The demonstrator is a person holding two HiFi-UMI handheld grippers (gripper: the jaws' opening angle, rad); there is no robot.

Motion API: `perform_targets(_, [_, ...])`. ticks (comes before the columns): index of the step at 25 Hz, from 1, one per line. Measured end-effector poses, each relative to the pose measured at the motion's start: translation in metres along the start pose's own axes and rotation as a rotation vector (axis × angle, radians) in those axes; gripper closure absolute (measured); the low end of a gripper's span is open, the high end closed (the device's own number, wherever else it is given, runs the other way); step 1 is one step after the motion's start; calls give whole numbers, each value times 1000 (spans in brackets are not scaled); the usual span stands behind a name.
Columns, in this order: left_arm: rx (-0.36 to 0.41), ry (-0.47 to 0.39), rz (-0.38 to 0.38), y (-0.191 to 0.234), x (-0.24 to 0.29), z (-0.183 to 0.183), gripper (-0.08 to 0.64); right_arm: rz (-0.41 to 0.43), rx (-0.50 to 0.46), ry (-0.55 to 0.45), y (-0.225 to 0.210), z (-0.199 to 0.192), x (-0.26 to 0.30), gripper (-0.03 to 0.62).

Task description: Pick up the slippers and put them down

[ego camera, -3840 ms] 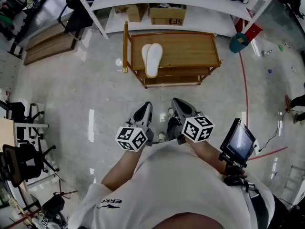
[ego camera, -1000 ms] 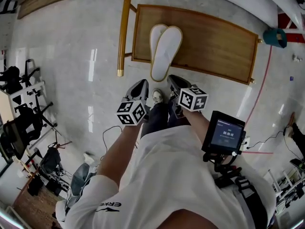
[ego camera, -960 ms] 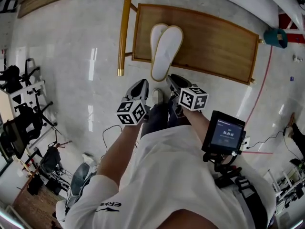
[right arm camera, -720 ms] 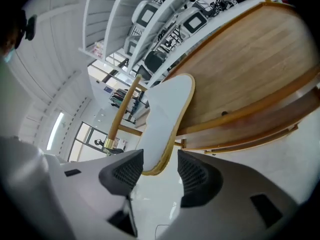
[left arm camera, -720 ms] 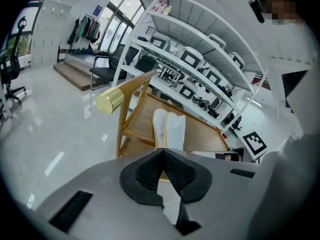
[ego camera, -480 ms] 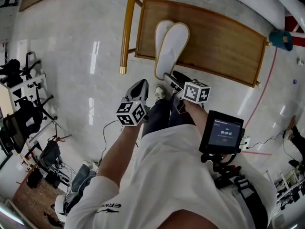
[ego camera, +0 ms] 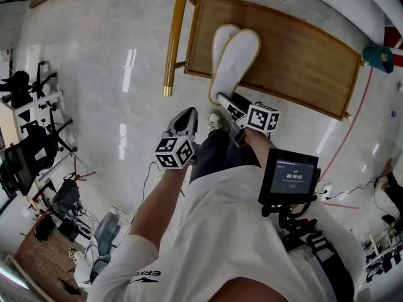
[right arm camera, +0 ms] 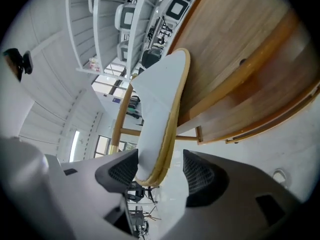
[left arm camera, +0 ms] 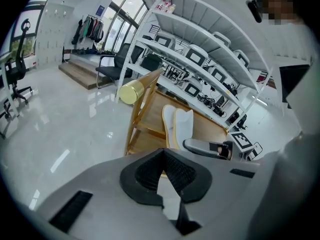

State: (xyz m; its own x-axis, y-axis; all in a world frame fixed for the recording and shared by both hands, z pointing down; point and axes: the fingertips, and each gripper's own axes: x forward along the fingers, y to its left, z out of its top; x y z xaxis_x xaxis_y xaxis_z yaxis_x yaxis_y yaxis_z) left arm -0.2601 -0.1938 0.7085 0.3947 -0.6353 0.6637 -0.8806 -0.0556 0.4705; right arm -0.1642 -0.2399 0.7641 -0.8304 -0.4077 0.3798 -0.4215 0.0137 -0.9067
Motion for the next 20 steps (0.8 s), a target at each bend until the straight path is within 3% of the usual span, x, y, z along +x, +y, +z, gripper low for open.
perform_targets(6, [-1,-13,4,0,-13,-1,557,45,-7,0,13,-5,2,346])
perform_targets(9, [0,-14,6,0,-14,-1,557,23,-32,-5,13,-2,1,458])
perform_targets(20, [7,-20,-9,-1,-8,2,557,-21,-38,-25,13,6,0,518])
